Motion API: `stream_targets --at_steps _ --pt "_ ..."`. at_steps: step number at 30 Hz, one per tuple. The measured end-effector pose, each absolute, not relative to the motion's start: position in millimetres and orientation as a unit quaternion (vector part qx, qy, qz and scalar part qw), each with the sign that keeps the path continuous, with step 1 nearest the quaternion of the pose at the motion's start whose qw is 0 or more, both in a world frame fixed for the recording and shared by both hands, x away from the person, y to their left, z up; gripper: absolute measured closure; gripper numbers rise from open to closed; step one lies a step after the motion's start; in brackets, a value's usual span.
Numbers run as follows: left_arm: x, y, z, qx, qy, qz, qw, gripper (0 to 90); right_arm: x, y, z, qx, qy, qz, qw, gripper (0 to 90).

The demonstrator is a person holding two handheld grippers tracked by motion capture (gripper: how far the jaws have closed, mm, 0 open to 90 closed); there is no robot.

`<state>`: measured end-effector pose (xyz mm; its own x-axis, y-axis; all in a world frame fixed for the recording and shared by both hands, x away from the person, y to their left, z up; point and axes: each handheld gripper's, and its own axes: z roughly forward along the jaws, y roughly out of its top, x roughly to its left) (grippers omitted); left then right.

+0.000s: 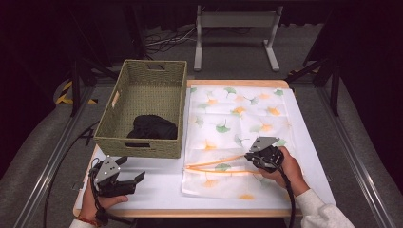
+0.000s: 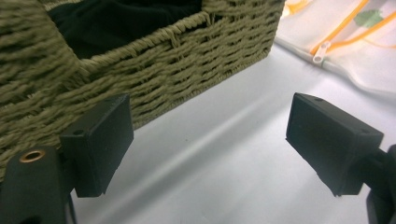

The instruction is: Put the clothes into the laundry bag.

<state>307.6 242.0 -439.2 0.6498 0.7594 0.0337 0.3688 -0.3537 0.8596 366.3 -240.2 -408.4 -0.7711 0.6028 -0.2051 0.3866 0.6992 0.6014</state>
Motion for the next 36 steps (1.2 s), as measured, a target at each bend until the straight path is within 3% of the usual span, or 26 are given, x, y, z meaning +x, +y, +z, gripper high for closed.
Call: stream_targets --at_steps 6,13,22,31,36 --pt "303 245 -419 0.781 0.342 0.239 0.465 15.4 360 -242 -394 0.268 0.882 0.312 0.227 88.9" --pt "309 247 -379 0.785 0.311 0.259 0.468 14.0 358 -245 -393 0.265 0.881 0.319 0.227 88.8" --pt "384 228 -330 0.832 0.276 0.242 0.417 10.5 359 -245 -394 0.265 0.883 0.318 0.222 88.8" --pt "446 212 -331 0.868 0.266 0.223 0.356 11.3 359 -246 -398 0.263 0.887 0.314 0.213 88.7" --pt "478 202 -344 0.903 0.253 0.182 0.295 10.0 358 -247 -399 0.26 0.89 0.311 0.206 88.6"
